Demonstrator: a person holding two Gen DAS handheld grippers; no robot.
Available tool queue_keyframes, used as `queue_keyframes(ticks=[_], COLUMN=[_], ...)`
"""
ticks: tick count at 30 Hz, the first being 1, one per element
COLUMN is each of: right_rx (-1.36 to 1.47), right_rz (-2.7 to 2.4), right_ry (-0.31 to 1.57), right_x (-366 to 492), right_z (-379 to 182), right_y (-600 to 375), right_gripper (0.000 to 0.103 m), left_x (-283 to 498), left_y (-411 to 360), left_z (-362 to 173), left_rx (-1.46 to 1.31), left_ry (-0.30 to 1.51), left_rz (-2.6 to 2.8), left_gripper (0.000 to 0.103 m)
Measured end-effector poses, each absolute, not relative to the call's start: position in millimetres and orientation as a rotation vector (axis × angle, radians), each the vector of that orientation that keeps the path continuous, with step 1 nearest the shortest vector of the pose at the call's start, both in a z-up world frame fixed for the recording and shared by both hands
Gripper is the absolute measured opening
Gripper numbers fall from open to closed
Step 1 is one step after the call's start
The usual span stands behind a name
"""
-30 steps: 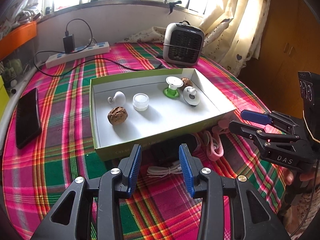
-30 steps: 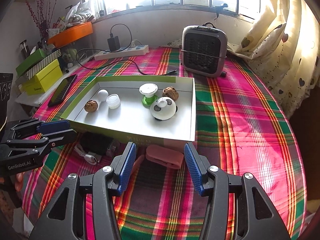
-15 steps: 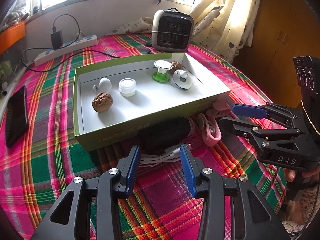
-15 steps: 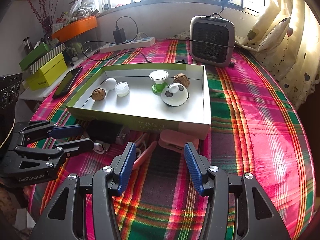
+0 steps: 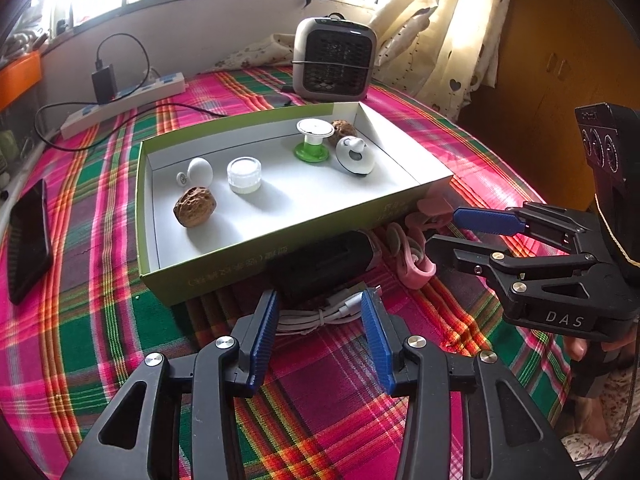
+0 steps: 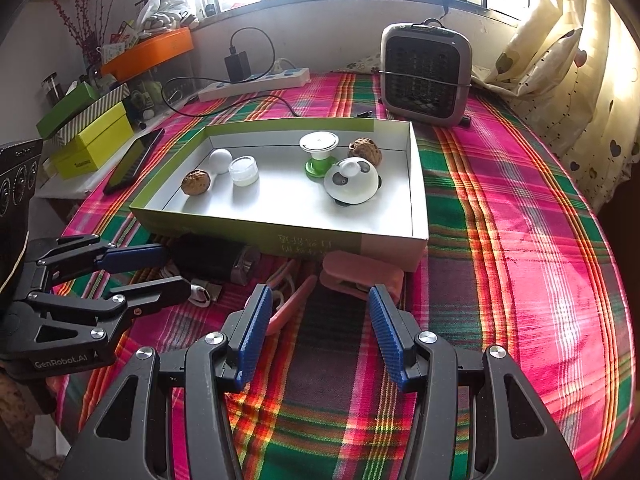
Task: Organize objects
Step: 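Withdraw both open tools from the box toward the cables in front, then grasp the white USB cable with the left tool while the right tool grasps the pink hook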
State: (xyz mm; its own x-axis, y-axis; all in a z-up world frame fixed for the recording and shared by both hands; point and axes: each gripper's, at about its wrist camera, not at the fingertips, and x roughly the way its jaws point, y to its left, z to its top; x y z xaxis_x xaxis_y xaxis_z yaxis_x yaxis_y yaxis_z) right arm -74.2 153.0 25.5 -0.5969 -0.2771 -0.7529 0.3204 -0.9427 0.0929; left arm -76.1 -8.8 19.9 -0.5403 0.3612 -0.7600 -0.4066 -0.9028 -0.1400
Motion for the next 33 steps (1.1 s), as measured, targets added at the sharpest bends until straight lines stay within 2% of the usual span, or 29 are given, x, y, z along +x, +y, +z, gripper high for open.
queue_keyframes(ticks=[23, 33], right_rx=[1.202, 1.211], right_rz=[-2.51, -2.522], right_ry=[0.061, 0.057], right_x=[-71.9, -71.6], right_z=[22.7, 23.0], right_y=[142.9, 146.1], right_gripper=[0.052, 0.052], left_x=[-57.1, -71.3], left_y=[-1.8, 17.8], left_z=[19.6, 13.0], left_rx=[-1.17, -1.193], left_ry=[0.101, 0.221], left_rz=[2.368, 2.348], left_gripper=[0.04, 0.04])
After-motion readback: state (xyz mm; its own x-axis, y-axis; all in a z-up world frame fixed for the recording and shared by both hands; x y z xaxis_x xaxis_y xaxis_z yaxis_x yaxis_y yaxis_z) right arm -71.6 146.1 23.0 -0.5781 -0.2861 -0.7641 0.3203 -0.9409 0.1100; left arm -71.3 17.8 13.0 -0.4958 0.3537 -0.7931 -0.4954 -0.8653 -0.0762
